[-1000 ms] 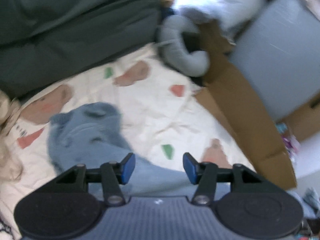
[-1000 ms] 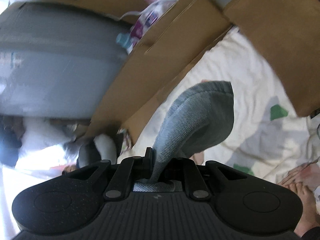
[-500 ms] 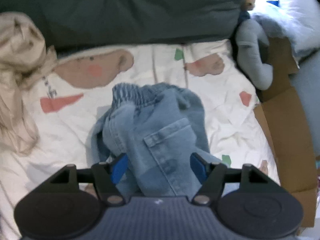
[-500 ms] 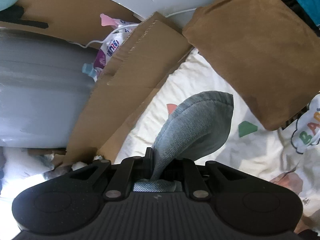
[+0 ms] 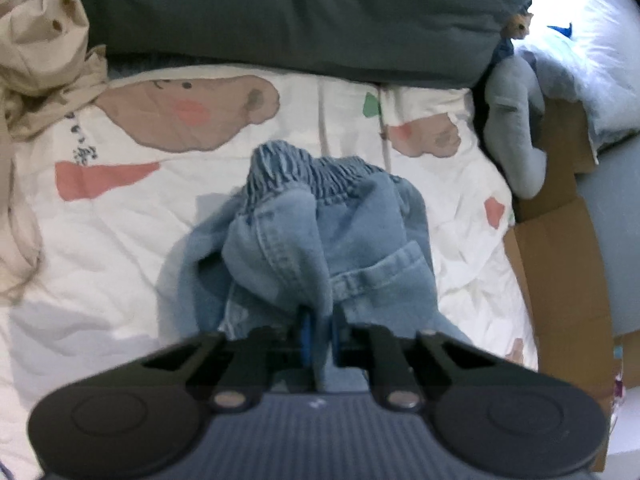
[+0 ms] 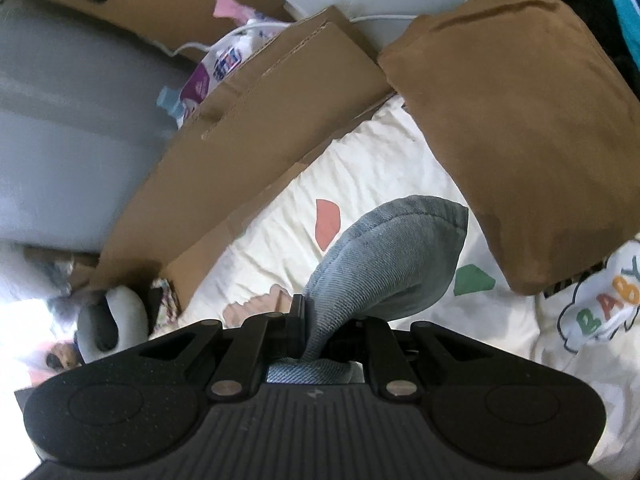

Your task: Fold clothes

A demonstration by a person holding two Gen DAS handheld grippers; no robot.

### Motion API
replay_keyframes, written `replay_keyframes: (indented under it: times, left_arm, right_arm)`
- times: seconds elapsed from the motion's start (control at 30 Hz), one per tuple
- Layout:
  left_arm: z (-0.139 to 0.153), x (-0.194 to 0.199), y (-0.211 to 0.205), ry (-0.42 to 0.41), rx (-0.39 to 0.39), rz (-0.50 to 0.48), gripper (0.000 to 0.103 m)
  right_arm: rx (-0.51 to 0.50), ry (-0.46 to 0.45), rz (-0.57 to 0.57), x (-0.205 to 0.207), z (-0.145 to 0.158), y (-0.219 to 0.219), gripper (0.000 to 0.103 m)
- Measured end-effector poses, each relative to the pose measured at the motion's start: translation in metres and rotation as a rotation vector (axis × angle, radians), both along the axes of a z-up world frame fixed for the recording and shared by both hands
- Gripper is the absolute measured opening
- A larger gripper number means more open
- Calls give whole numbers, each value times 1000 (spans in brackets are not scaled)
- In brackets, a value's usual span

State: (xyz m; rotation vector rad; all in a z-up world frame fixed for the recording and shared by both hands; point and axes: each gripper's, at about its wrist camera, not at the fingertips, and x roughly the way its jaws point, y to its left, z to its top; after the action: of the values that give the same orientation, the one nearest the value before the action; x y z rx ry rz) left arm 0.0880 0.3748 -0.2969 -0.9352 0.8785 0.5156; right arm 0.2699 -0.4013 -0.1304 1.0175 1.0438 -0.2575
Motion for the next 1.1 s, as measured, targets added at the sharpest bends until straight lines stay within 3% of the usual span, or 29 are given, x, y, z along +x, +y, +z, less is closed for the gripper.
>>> replay_keyframes:
  times: [0.13, 0.4, 0.67, 1.1]
  left_arm:
    - [17, 7, -3, 18, 73, -67, 4]
    - [27, 23, -6, 43, 139, -141, 3]
    - [36, 27, -8, -1, 168, -146, 1]
    - [65, 96, -9, -115, 194, -195, 1]
  right_arm:
    - [-26, -3, 48, -13, -18, 1, 9]
    - [-12, -5, 64, -47, -70, -12, 9]
    - [-29, -27, 109, -65, -115, -13, 10]
    - [-72, -100, 136, -49, -134, -14, 10]
